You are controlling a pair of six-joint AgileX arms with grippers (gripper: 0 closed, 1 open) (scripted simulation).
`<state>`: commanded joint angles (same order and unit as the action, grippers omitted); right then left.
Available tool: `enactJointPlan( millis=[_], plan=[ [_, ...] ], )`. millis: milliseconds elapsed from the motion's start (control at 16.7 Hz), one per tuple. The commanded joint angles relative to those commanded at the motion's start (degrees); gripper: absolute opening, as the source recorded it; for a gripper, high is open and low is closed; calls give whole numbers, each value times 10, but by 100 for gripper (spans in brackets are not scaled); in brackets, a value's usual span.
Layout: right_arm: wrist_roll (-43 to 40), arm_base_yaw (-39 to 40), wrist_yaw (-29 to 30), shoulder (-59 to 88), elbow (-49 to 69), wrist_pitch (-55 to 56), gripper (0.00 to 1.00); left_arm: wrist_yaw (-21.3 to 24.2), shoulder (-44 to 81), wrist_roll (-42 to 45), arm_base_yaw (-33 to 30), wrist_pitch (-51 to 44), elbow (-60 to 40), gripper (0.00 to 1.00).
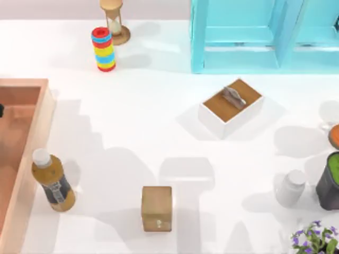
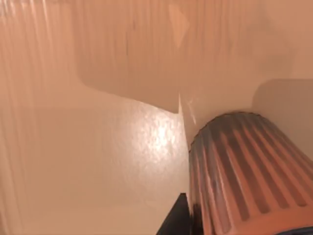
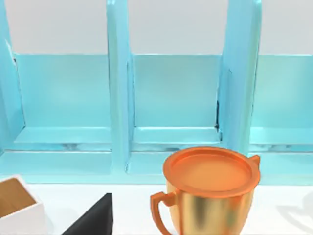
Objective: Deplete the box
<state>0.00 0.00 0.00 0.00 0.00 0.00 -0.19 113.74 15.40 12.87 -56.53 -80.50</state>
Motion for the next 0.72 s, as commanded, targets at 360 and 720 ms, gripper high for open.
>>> enactJointPlan(
  millis=[360,720],
  plan=[
    [0,0,0,0,0,0,100,0,0,0,0,0,0,0],
    [0,0,0,0,0,0,100,0,-2,0,-1,0,-1,0]
  ],
)
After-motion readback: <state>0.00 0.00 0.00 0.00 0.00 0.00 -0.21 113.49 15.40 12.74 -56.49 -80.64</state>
